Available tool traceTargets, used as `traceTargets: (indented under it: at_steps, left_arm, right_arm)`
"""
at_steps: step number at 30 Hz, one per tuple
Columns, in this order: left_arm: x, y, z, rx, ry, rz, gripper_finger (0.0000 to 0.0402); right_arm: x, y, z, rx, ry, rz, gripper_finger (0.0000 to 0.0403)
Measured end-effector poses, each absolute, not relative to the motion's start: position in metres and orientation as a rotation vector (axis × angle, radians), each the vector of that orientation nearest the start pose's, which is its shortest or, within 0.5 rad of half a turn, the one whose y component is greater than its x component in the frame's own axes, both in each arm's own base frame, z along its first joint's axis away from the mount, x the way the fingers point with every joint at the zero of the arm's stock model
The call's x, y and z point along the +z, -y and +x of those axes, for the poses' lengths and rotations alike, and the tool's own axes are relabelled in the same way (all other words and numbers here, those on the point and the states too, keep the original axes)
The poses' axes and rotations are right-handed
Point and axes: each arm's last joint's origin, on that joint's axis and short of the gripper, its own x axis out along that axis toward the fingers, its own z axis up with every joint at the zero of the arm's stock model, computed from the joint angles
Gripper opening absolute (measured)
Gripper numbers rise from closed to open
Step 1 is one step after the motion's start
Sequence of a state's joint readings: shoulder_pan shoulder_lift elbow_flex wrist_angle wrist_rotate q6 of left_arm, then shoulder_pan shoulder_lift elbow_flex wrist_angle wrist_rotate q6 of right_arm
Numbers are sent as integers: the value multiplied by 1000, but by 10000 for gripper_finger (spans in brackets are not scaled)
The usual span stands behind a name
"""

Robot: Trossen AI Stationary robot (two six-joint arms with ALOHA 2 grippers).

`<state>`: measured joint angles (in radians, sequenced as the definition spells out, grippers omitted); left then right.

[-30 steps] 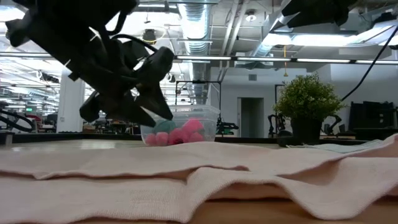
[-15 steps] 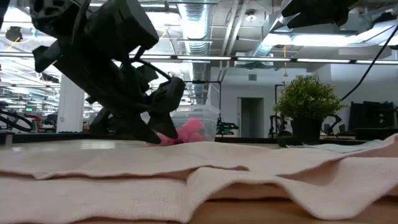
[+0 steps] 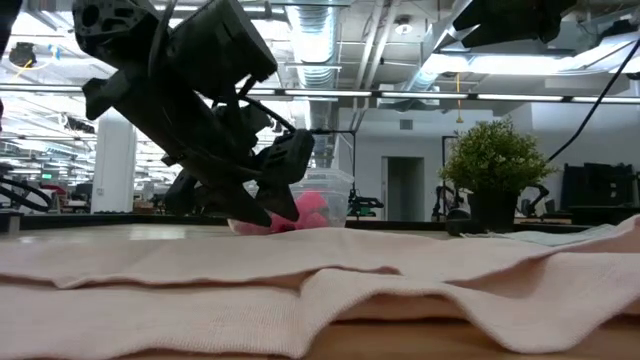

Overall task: Pick and placing Produce into tupperware
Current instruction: Put the red cherry into the transparent bin

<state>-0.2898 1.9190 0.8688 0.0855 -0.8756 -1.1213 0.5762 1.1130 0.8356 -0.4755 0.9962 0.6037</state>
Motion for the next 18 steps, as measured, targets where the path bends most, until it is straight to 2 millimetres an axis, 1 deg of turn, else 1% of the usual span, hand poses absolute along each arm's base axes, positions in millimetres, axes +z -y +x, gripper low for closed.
traceTargets:
  at_steps: [13, 18]
  left_arm:
    - [96, 58, 328, 910, -451, -521, 183]
    - [96, 55, 329, 911, -458, -528, 183]
  right_arm:
    - [274, -97, 194, -535, -390, 43, 250]
    - [274, -97, 194, -535, -390, 43, 250]
